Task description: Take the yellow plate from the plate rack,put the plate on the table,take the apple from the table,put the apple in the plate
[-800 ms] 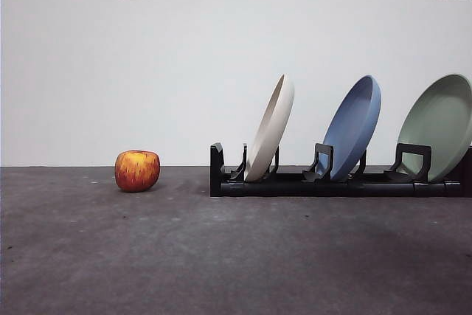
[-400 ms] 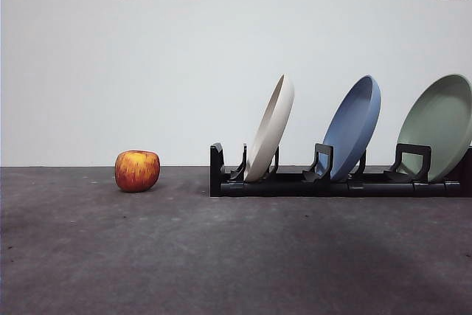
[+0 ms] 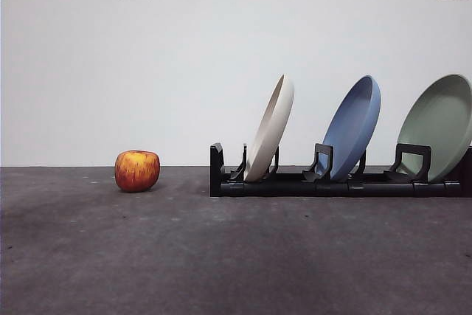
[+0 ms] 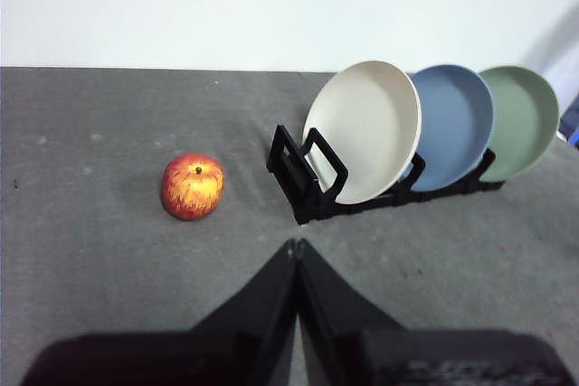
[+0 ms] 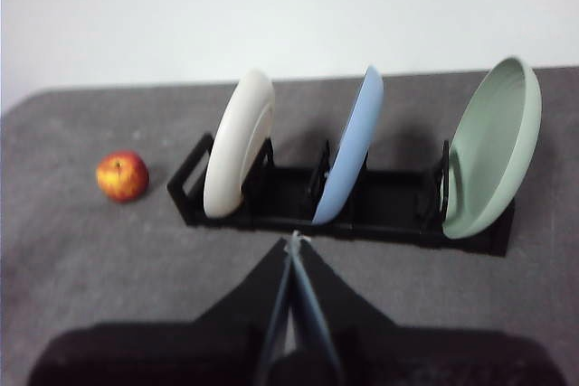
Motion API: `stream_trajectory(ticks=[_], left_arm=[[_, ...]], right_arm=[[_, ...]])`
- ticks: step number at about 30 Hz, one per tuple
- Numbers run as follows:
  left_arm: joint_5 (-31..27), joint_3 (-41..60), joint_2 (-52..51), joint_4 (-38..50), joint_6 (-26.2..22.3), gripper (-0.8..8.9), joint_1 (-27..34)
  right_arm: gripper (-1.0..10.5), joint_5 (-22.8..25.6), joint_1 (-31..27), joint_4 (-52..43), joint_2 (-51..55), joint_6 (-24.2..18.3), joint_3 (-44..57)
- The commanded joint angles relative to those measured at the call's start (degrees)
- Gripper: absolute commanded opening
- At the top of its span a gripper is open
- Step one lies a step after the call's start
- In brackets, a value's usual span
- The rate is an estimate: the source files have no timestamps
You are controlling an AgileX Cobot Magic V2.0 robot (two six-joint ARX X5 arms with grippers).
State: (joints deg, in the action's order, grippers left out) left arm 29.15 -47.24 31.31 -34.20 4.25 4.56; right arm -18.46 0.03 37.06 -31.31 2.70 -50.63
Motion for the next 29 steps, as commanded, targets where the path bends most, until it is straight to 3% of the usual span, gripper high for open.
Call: stream_trajectory(ticks=[1,14,16,19,20,21,26,29], left_arm=[[0.26,-3.08,1.4,-1.86,-3.48,-0.06,-0.17],[2.89,-6.71,4.48,-2.23,-3.43,0.04,-1.92],[2.86,-7.1,4.87,-2.23,-3.43,0.99,-1.92],[3.23,-8.04,5.49,-2.25,-3.41,4.31,-1.92],[4.33,-8.37,5.7,-2.23,-3.41,5.38,-1.92],[5.75,-8.59,5.9,-2.23,-3.45,5.74,-1.92],[14.05,-9.22,7.06,-2.19,-3.43,5.71,-2.03],[14.78,-9.22,7.67,-2.19,-3.43,5.71,-2.49]], right_arm=[[-0.1,-0.26,-0.02,3.82,-2.47,-4.2,-4.02],[0.1,-3.91,0.0,7.58,-6.73,-4.9,-10.49],[0.6,-4.66,0.0,7.76,-6.8,-4.9,-10.58],[3.6,-7.02,0.0,7.76,-6.84,-4.87,-10.6],[4.9,-8.46,0.0,7.89,-6.84,-4.85,-10.6],[5.5,-10.32,0.0,8.02,-6.86,-4.85,-10.6],[4.6,-34.95,0.0,8.39,-8.41,-6.27,-10.6],[4.7,-40.06,0.0,8.48,-9.68,-5.92,-10.62]])
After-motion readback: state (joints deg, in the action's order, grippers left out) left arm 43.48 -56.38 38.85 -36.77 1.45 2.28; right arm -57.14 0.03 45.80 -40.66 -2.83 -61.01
